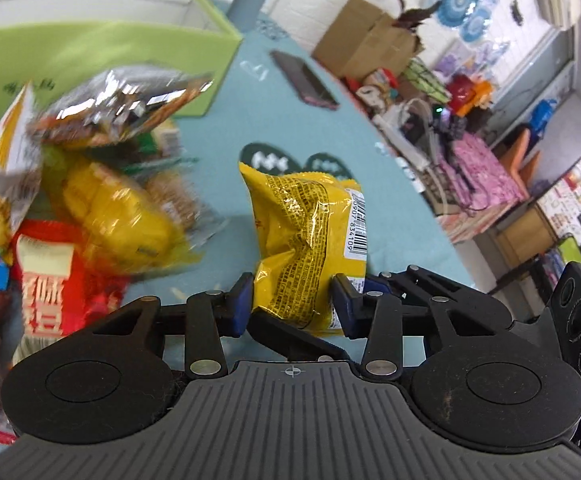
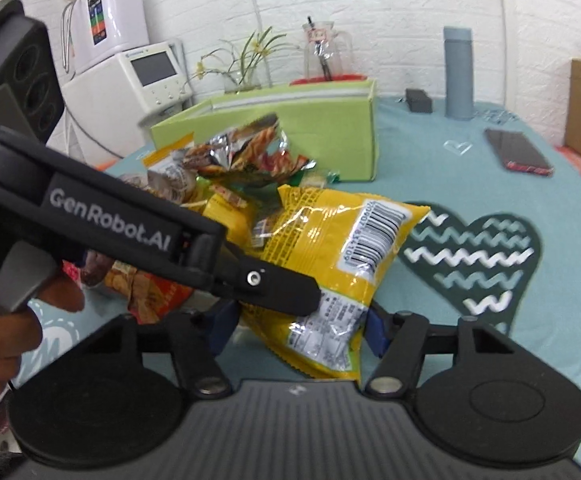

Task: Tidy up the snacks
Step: 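Grasp the yellow chip bag from the pile with the left gripper, then lower the yellow chip bag into the green box and open the left gripper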

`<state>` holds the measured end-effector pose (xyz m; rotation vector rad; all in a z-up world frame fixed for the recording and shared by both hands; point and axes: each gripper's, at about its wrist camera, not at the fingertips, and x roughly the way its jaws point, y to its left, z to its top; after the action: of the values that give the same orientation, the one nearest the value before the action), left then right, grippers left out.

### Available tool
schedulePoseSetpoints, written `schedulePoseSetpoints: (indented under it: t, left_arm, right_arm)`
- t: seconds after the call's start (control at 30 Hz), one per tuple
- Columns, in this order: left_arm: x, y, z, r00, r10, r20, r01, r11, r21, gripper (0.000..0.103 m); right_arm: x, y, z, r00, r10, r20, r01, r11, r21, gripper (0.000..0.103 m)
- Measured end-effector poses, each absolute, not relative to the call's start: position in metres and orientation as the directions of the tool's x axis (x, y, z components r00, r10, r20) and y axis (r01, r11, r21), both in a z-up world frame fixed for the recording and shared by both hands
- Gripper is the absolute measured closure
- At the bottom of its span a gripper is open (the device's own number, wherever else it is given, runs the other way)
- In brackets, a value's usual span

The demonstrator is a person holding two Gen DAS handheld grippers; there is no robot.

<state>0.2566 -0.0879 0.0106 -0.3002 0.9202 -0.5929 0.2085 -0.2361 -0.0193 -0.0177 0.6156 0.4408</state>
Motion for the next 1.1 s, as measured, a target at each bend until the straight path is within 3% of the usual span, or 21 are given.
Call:
schedulePoseSetpoints:
  t: [0.17,0.37,0.67,0.77,0.87,0.97,1.1]
  left_arm:
    - [0.286,-0.085,0.057,0.537,-0.604,-0.589,0.391,0.797,-0.460,0.079]
    - [0.364,-0.056,0.102,0.649,-0.528,-0.548,0.343,0.846,-0.409,0.078]
    - [0.474,-0.023,0.065,0.623,-0.450,-0.640,0.226,0.887,-0.403,0.077]
    - [0.489,-0.017,0.054,0.632,-0.403,-0.661,0.187,0.908,-0.375,0.055]
    - [0.478,-0.006,0.058,0.671,-0.387,-0.633,0.192,0.915,-0.355,0.049]
    - [0.451,0.001,0.064,0.693,-0.378,-0.614,0.207,0.920,-0.333,0.041]
    - [0.407,0.010,0.069,0.705,-0.397,-0.588,0.231,0.912,-0.340,0.038]
  right_arm:
    - [0.228,-0.235,0.017,0.781,0.357,-0.513,-0.397,0.917,0.034,0.037]
    - [0.320,-0.214,0.061,0.797,0.409,-0.444,-0.467,0.884,-0.024,0.037]
    - [0.450,-0.171,0.043,0.706,0.440,-0.554,-0.540,0.842,-0.019,0.033]
    - [0.466,-0.166,0.030,0.728,0.409,-0.550,-0.520,0.852,-0.056,0.021]
    - [0.461,-0.178,0.034,0.760,0.401,-0.511,-0.491,0.870,-0.048,0.010]
    - [0.435,-0.194,0.039,0.776,0.417,-0.473,-0.483,0.875,-0.021,0.009]
    - [0.383,-0.209,0.032,0.783,0.431,-0.448,-0.473,0.881,0.020,0.009]
